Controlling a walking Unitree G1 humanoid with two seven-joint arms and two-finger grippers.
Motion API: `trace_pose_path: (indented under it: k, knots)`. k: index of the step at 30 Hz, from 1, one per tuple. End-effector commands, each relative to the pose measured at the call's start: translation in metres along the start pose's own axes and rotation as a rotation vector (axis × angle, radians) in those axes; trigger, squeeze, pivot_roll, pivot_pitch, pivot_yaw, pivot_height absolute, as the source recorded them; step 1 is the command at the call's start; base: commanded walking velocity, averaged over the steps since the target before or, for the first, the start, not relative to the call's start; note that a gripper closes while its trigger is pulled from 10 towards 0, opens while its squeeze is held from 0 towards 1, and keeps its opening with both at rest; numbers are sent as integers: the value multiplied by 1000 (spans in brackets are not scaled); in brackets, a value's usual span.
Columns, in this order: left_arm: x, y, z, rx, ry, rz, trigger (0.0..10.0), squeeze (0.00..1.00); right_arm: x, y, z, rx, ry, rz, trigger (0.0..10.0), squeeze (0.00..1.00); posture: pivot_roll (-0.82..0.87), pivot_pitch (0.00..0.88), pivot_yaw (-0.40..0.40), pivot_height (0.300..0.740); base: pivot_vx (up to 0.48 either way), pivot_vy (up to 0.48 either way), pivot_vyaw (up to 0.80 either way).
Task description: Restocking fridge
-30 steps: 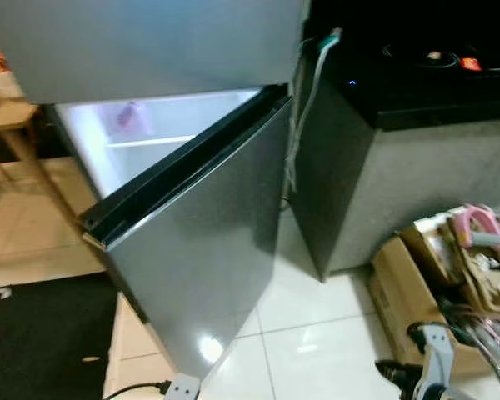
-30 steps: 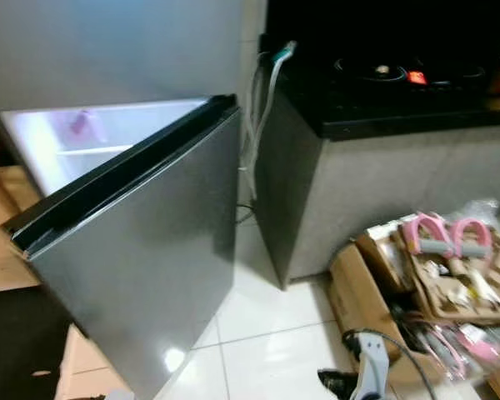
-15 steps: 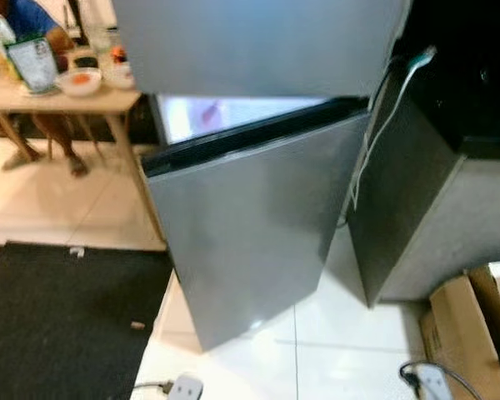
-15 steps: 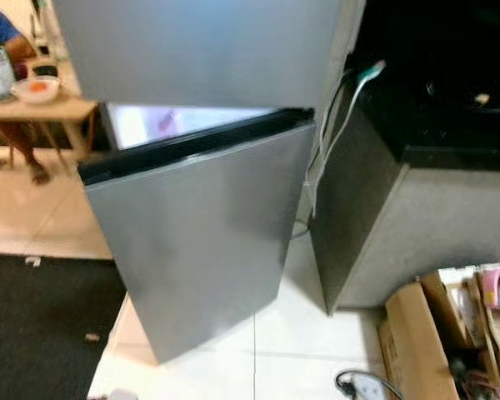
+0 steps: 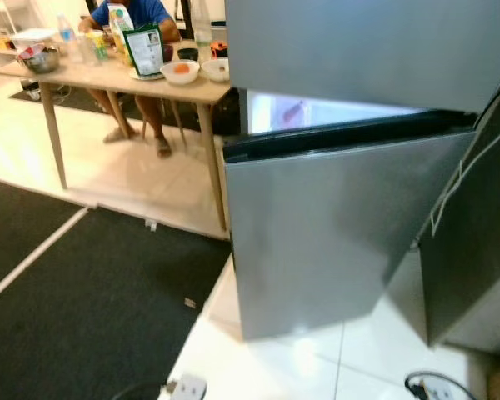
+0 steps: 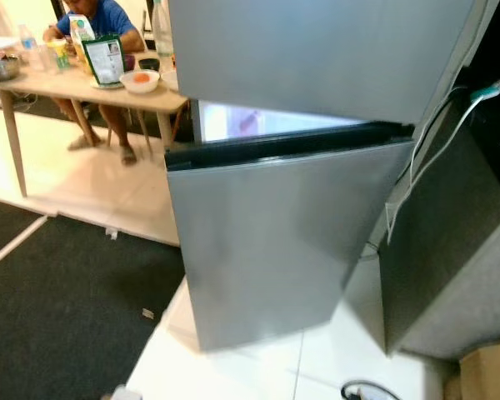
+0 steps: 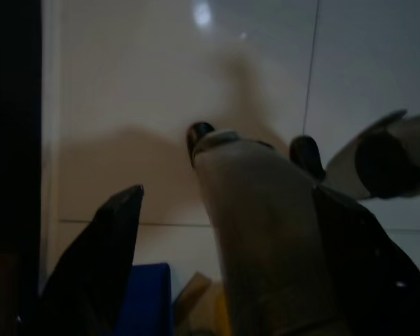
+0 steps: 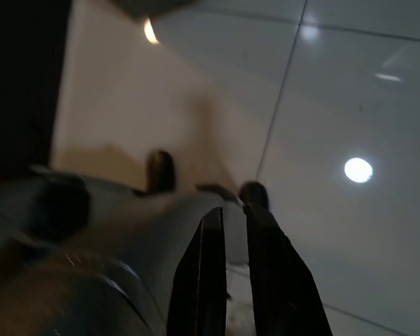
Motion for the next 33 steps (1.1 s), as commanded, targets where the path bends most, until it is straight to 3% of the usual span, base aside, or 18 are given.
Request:
trace_pose_path:
  k: [1,16,21,33]
  knots:
    - [-26,-3,-2,-1,-14,81,10000,0,-4,1,3,1,-2,6,10000,0,-76,62,-31,740,0,0,706]
    - [-26,-3,0,10,-13,82,10000,0,-14,-1,-5,-81,-29,38,10000,0,-77,61,-30,740,0,0,689]
    - [-25,-3,1,21,-3,79,10000,0,-12,-2,-13,-137,-33,32,10000,0,-77,61,-30,740,0,0,0]
    - [-20,-4,7,44,-8,64,10000,0,-18,-2,-13,-164,-62,57,10000,0,-75,61,-32,740,0,0,0]
Point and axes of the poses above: a point about 5 cm out from each wrist's last joint towards the gripper, its own y axis pointing out of the wrist towards the gripper, its own x axis along the axis of the wrist's last joint, z = x × y, the point moved 6 cm from there along y, pointing out of the wrist towards the gripper, and after that the axes turned 6 degrees about -y, right-handed, at the moved point
